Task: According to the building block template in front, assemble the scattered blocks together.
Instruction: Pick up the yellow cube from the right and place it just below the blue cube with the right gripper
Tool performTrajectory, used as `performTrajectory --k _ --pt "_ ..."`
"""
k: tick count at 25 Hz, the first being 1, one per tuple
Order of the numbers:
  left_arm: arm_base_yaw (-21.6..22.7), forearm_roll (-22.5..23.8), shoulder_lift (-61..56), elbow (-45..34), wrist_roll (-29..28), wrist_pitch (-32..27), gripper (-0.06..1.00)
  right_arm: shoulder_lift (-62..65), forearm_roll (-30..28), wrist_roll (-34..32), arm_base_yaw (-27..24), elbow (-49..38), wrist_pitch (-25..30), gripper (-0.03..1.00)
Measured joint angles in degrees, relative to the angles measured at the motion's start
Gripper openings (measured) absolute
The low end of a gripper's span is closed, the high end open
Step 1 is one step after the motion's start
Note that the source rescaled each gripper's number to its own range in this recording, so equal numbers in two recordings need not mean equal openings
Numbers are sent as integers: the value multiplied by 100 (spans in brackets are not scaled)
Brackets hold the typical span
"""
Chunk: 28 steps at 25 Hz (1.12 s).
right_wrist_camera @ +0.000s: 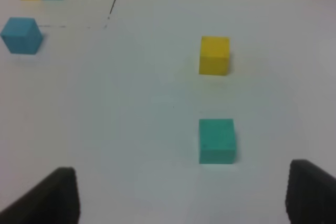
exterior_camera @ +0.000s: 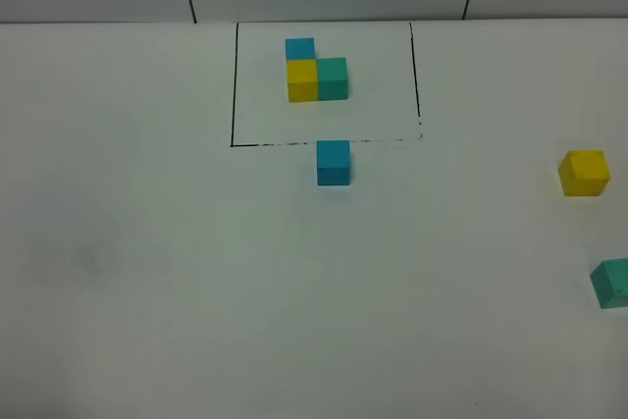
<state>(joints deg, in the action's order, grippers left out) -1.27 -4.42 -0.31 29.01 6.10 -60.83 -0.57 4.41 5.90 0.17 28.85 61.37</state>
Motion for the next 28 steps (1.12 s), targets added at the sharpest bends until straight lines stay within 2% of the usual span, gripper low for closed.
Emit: performTrajectory --k 7,10,12,14,19,24,28 --pt "0 0 0 0 0 0 59 0 -6 -74 0 0 0 62" --pt "0 0 0 0 0 0 59 -33 -85 -393 0 0 0 63" --pt "0 0 0 0 0 0 59 -225 -132 -644 0 50 13 66" --pt "0 -5 0 0 0 0 59 -555 -138 -788 0 167 20 74" --pt "0 -5 0 0 0 0 59 -1879 -158 -852 0 519 -38 96" --pt "0 -5 0 0 0 0 59 -3765 -441 -767 0 888 -523 99" --pt "0 -5 0 0 0 0 59 -5584 -521 -590 0 1163 -1279 100"
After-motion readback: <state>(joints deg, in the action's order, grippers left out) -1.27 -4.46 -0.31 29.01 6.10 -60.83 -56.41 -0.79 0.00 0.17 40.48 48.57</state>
